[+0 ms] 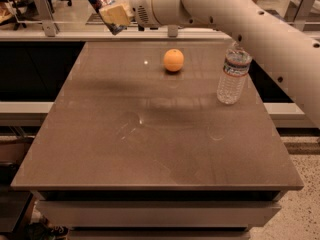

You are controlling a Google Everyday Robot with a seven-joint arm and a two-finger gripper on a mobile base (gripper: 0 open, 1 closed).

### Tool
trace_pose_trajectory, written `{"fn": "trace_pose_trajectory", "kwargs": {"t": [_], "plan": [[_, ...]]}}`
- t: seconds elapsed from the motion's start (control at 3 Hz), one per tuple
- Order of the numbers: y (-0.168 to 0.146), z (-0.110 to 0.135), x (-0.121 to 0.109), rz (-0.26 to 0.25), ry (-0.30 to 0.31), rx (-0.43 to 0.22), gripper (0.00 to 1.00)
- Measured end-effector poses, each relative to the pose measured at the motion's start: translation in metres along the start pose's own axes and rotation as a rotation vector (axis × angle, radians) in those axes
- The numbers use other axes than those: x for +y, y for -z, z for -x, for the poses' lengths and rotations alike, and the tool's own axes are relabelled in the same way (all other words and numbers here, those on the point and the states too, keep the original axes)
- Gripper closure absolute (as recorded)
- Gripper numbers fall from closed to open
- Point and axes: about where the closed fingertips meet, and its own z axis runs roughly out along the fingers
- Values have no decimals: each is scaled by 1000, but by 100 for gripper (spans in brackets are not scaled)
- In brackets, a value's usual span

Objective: Place redbull can upright

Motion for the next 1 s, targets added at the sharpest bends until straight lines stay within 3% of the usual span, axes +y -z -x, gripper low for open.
{"fn": "trace_pose_trajectory", "kwargs": {"t": [0.67,1.0], "plan": [[-12,-2,24,34,-11,-115,100],[-18,-9,31,41,-22,-137,100]]}}
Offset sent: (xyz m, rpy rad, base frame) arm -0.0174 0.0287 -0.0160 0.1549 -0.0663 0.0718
